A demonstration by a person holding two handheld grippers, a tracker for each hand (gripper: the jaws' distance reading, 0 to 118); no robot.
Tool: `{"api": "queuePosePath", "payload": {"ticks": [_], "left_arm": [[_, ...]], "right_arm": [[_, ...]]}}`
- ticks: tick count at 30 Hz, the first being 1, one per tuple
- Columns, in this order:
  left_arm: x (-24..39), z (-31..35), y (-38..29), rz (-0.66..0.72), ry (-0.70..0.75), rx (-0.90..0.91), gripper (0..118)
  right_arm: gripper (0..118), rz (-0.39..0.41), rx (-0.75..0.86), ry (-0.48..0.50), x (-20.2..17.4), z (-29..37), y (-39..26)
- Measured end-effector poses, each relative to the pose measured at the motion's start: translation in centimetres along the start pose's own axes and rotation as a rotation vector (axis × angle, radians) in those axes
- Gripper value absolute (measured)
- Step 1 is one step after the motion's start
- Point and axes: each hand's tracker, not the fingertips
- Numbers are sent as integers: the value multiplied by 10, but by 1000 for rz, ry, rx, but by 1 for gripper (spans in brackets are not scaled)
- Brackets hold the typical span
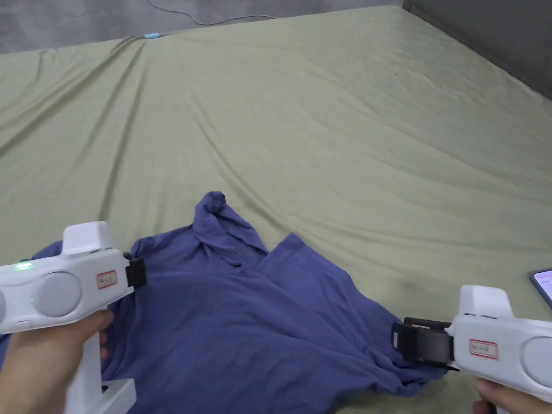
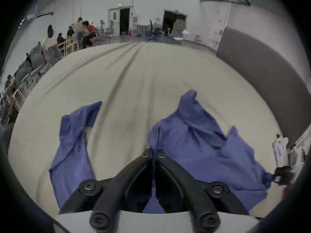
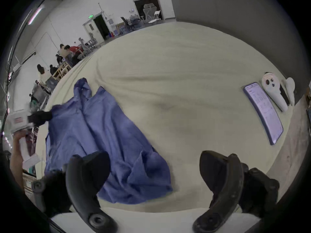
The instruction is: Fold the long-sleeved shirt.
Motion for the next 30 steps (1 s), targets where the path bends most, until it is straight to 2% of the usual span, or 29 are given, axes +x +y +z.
{"api": "queuePosePath", "payload": {"ticks": [1, 2, 3, 4, 5, 6, 8, 9, 11, 13, 16, 21, 25, 28, 30], "left_arm": [[0, 12, 0, 3, -4, 10, 0], [0, 26, 1, 14, -6, 32, 0], [-1, 41, 0, 36, -7, 53, 0], [-4, 52, 0, 56, -12, 71, 0], [-5, 65, -1, 68, -22, 77, 0], [-6, 81, -3, 79, -32, 89, 0], [-10, 110, -7, 105, -33, 133, 0], [-12, 128, -11, 121, -29, 164, 0], [-14, 162, -17, 175, -26, 215, 0], [-16, 194, -22, 211, -38, 276, 0], [-13, 247, -33, 276, -43, 379, 0], [-17, 326, -38, 365, -2, 565, 0], [-25, 371, -18, 343, 47, 684, 0], [-30, 394, 11, 339, 37, 781, 0], [-34, 403, 34, 355, 37, 822, 0]], "right_arm": [[108, 31, -28, -33, 0, -19, -6], [95, 78, -67, -62, -1, -32, -9], [73, 117, -96, -87, -3, -38, -13], [69, 155, -117, -94, -6, -42, -17], [49, 195, -62, -182, -9, -30, -13], [11, 178, -38, -118, -11, -16, -12], [8, 102, 2, 21, -9, 8, -14], [8, 81, 42, 16, -18, 25, -17], [8, 156, 157, 58, -27, 56, -23], [8, 201, 263, 40, -43, 91, -33], [8, 167, 469, 150, -56, 148, -45], [8, 108, 748, 273, -73, 226, -44], [8, 112, 911, 291, -86, 279, -18], [8, 94, 971, 332, -101, 310, 17], [8, 120, 996, 308, -117, 330, 47]]}}
